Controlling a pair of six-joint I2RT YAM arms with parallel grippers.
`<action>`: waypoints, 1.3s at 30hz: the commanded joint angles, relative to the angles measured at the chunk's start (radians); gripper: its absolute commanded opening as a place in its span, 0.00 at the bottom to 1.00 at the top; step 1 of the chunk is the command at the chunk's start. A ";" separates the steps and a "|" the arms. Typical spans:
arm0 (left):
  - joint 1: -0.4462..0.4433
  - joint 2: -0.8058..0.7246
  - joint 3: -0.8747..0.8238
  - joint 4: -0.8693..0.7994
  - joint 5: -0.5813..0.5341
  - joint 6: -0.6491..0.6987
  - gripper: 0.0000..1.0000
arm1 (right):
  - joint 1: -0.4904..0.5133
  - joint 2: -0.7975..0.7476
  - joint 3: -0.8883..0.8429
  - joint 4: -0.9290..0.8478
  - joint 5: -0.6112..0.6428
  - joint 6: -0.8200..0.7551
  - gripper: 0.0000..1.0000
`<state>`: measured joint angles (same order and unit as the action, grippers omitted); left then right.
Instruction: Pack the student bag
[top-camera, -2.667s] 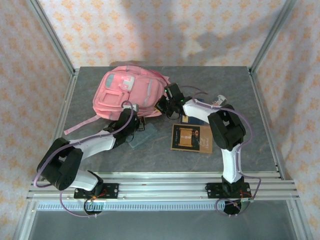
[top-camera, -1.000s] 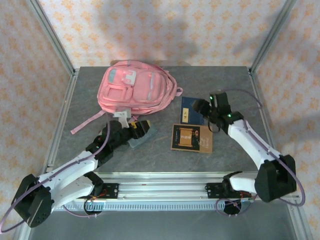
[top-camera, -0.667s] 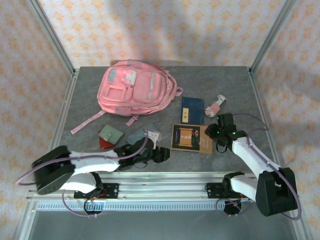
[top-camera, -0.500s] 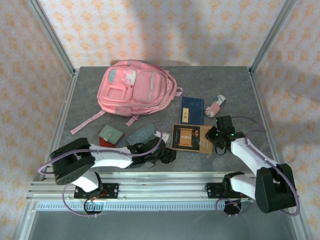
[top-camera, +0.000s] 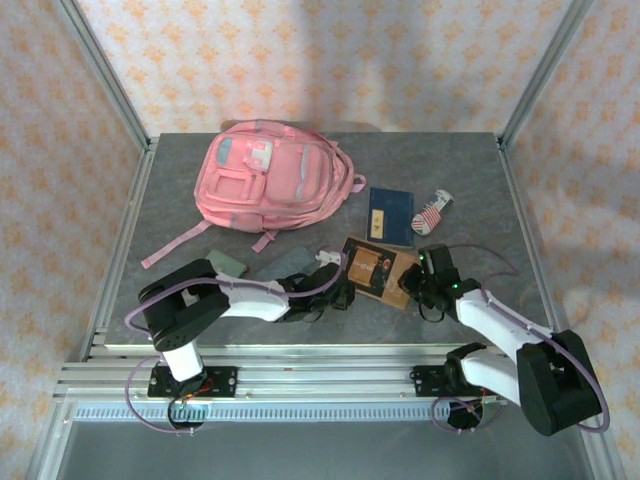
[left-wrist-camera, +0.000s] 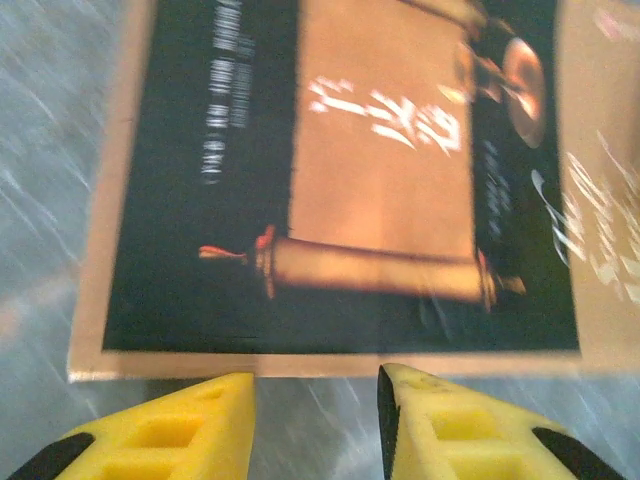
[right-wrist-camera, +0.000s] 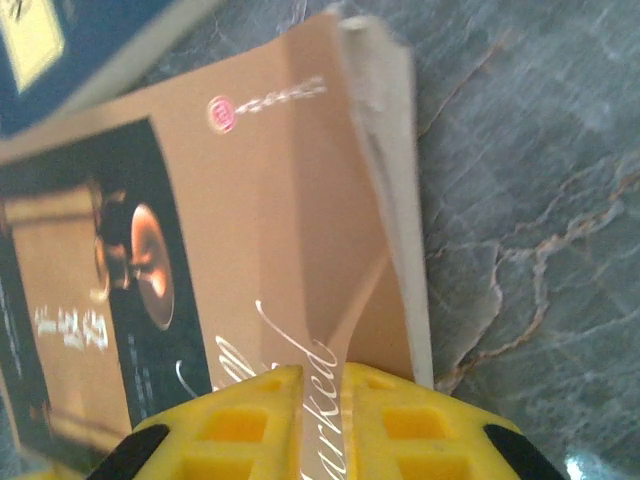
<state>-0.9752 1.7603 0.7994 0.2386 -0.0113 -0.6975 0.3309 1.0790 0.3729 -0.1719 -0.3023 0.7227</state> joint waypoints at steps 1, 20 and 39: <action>0.040 0.086 0.098 -0.037 -0.055 0.059 0.36 | 0.035 -0.019 -0.056 -0.065 -0.014 0.068 0.18; 0.112 0.000 0.100 -0.081 -0.087 0.043 0.53 | 0.418 0.293 0.102 0.172 -0.065 0.207 0.30; 0.086 -0.077 0.011 -0.048 -0.049 -0.057 0.70 | 0.116 0.120 0.304 -0.136 0.144 -0.135 0.61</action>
<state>-0.8822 1.7222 0.8310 0.1764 -0.0628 -0.7078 0.4805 1.1572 0.6662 -0.2733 -0.2001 0.6861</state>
